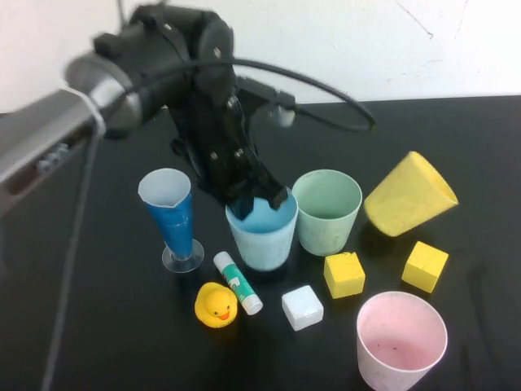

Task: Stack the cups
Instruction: Pick up the blue cup, then place the blue cup on the green cup, then pick up the yellow cup

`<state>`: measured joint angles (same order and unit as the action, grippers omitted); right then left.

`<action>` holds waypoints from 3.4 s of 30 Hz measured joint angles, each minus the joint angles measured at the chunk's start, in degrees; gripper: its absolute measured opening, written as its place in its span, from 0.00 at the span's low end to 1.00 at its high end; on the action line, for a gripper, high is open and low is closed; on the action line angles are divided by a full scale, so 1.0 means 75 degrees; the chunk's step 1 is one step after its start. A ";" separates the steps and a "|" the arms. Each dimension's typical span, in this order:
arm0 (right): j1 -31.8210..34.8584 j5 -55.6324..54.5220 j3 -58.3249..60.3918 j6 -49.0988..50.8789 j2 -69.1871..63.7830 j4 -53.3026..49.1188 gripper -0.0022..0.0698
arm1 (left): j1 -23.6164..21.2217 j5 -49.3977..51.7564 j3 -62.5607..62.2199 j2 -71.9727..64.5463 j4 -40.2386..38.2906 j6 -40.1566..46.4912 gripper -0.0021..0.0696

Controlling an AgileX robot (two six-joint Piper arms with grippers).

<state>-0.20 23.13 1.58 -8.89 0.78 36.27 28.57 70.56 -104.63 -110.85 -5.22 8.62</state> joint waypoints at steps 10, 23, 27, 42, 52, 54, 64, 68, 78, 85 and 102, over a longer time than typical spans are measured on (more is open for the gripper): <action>0.0000 0.0016 0.0000 -0.0018 0.0000 0.0023 0.03 | 0.0226 0.0077 -0.0011 0.1795 0.0035 -0.0015 0.04; 0.0000 0.0016 0.0000 -0.0018 0.0000 0.0035 0.03 | 0.0884 -0.1753 -0.0011 0.1088 0.0121 -0.0217 0.04; 0.0000 0.0016 0.0000 -0.0018 0.0000 0.0035 0.03 | 0.0884 -0.1817 -0.0011 0.0669 0.0571 -0.0622 0.04; 0.0000 0.0079 0.0000 -0.0538 0.0000 0.0709 0.03 | 0.0884 -0.2048 -0.0011 0.0205 0.0697 -0.0793 0.40; 0.0000 0.0433 -0.1192 -0.1776 -0.0136 0.0811 0.04 | 0.0884 -0.2033 -0.0011 0.1161 0.0977 -0.0713 0.17; 0.0000 0.0433 -0.1706 -0.1882 -0.0600 0.0532 0.04 | 0.0884 -0.1978 -0.0011 0.1491 0.0977 -0.0601 0.09; 0.0000 0.1451 -0.4699 -0.3726 -0.4335 -0.0850 0.04 | 0.0884 -0.1744 0.2068 0.3419 0.0697 -0.0212 0.03; 0.0000 0.1928 -0.5893 -0.4023 -0.5840 -0.0929 0.05 | 0.0884 -0.2318 0.3949 0.4356 0.0197 -0.0151 0.03; 0.0000 0.4765 -0.9126 -0.4137 -0.9838 -0.1193 0.71 | 0.0884 -0.3365 0.7011 0.6306 0.0037 -0.0283 0.03; 0.0015 0.5217 -1.0527 -0.4056 -1.1847 -0.1363 0.78 | 0.0884 -0.3381 0.7165 0.6516 0.0008 -0.0392 0.03; 0.0305 0.4590 -1.0813 -0.5581 -1.3955 0.0886 0.74 | 0.0884 -0.3667 0.7165 0.6516 0.0003 -0.0424 0.03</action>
<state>2.09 57.56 -79.52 -50.75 -103.88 42.92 35.20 43.06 -50.89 -61.98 -5.20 5.44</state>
